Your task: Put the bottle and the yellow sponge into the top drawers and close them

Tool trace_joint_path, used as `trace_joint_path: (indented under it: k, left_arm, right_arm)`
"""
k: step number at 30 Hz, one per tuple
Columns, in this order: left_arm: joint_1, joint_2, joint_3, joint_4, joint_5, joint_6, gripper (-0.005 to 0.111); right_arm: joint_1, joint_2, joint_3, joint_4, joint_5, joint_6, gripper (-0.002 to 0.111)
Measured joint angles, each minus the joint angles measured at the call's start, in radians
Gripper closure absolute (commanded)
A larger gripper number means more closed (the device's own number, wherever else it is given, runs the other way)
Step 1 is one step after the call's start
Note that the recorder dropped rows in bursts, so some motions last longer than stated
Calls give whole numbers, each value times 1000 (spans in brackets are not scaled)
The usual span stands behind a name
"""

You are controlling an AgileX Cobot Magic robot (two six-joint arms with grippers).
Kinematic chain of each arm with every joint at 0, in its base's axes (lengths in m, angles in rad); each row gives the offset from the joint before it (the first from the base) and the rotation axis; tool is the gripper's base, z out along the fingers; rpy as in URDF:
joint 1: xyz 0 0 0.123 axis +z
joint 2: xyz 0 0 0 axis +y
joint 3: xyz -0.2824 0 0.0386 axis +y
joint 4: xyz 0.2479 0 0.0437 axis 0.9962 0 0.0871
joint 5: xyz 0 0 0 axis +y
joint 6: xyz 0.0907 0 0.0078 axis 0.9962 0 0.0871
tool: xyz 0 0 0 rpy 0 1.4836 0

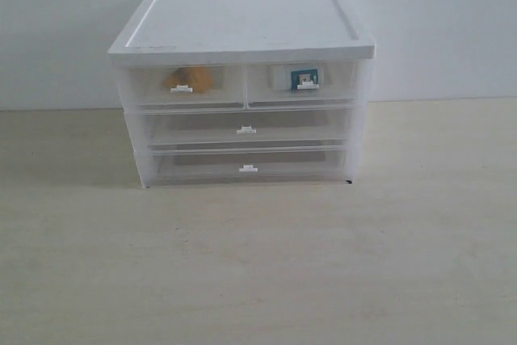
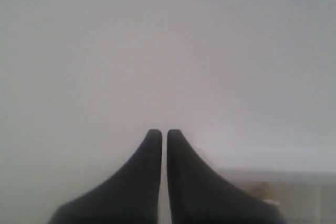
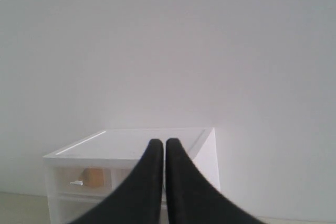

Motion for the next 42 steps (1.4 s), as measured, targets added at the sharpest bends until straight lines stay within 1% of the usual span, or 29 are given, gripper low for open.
trace_joint_path:
  k: [3,5,7,10,13,16,42]
  left_arm:
    - [0,0,4,7,105,52,103]
    - [0,0,4,18,204,62,103]
    - [7,0,4,25,331,70,103]
    - [42,0,6,30,524,73,103]
    - [67,0,11,30,622,75,103]
    - [76,0,12,30,646,75,103]
    - [76,0,12,30,646,75,103]
  right_arm:
    - [0,0,0,0,2,0,108]
    - [0,0,0,0,2,0,108]
    - [0,0,0,0,2,0,108]
    - [0,0,0,0,2,0,108]
    - [0,0,0,0,2,0,108]
    - [0,0,0,0,2,0,108]
    - [0,0,0,0,2,2,108]
